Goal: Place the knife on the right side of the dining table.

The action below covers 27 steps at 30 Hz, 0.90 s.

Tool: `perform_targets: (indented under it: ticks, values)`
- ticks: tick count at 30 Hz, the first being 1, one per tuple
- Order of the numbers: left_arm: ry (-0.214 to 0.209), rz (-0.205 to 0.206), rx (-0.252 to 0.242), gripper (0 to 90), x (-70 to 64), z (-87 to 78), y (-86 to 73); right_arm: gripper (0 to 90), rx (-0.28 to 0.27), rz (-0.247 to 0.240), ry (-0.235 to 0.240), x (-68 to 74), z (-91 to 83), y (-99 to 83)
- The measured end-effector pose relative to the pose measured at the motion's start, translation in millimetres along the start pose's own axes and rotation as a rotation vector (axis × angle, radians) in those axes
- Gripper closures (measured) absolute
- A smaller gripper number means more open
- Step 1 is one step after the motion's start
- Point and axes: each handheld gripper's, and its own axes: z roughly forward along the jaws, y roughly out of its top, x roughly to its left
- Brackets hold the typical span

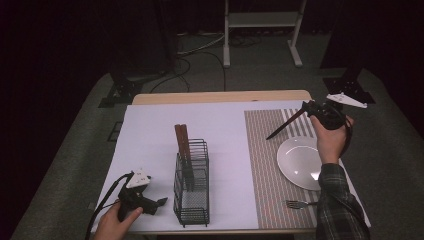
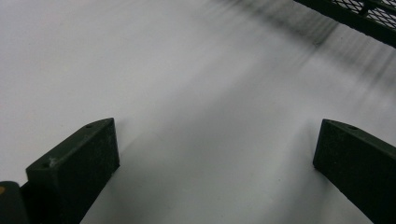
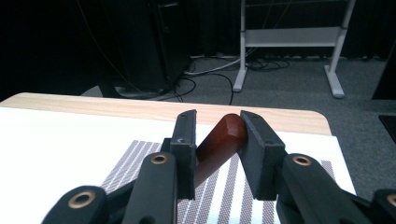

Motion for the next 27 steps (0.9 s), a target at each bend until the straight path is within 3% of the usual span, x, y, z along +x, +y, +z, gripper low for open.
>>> perform_targets:
  ticks: [27]
  values:
    - [0.000, -0.001, 0.000, 0.0, 0.1, 0.0, 0.0, 55.7, 0.070, 0.072, -0.055, -26.9, 5.4, -21.6]
